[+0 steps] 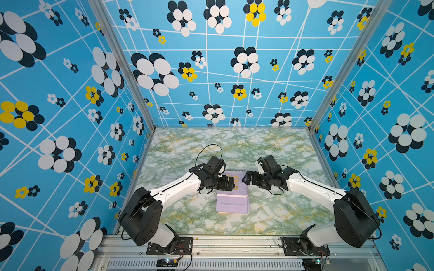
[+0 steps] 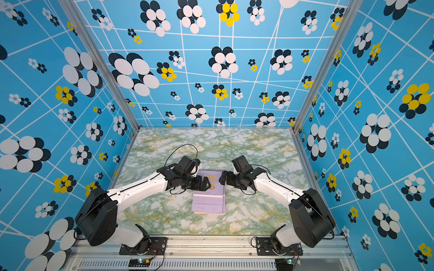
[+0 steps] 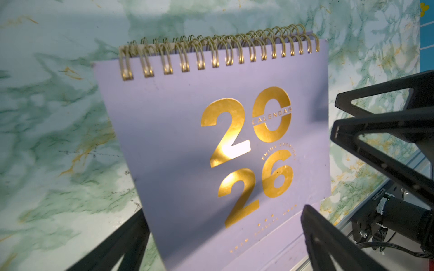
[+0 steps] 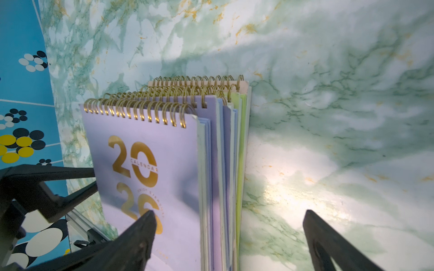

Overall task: Stack the calendars
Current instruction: Place the calendar at the calendar.

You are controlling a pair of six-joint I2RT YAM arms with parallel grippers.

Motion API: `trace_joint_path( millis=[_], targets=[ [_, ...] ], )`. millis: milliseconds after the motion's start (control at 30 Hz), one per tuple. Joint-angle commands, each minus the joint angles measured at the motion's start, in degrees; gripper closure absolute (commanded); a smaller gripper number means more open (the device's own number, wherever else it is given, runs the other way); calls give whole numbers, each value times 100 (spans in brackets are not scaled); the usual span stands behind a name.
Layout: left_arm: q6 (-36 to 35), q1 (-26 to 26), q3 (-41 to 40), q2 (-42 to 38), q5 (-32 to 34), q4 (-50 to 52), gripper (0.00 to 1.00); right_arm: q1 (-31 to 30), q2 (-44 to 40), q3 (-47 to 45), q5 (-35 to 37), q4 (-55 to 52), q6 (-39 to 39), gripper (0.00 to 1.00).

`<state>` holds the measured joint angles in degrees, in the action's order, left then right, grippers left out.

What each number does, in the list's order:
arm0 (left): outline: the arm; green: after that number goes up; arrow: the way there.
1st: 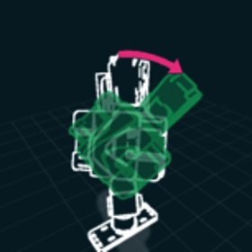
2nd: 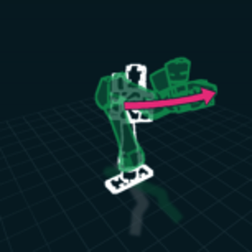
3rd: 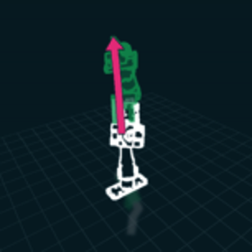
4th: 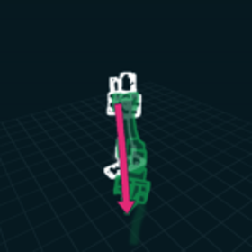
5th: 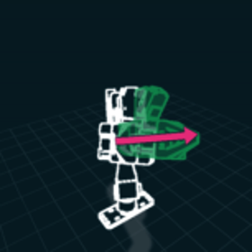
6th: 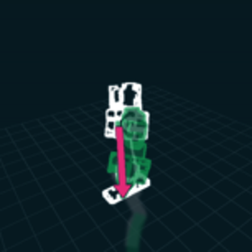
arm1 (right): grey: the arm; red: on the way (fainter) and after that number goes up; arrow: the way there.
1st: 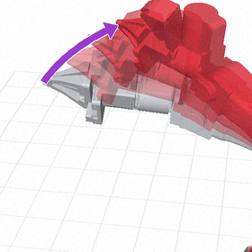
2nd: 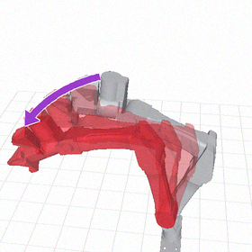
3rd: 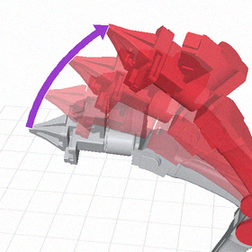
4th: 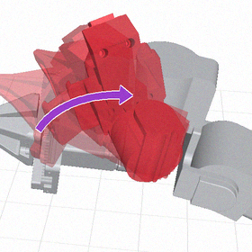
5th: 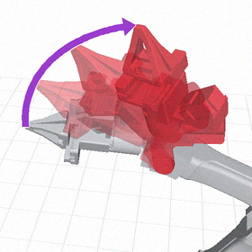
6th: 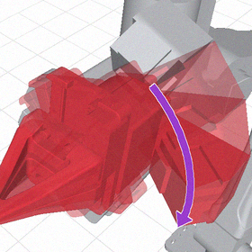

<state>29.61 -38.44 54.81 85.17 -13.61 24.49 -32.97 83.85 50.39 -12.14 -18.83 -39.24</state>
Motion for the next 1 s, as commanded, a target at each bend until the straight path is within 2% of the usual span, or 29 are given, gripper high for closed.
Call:
trace_joint_path(
  millis=[0,767,967],
  targets=[
    [63,-105,144,25,108,191,0,-52,53,23,1,50,-5,1],
    [-31,-261,403,34,542,421,0,-52,8,6,54,20,35,1],
    [-44,-260,462,103,465,382,0,-50,-11,17,72,-13,40,1]
  ],
)
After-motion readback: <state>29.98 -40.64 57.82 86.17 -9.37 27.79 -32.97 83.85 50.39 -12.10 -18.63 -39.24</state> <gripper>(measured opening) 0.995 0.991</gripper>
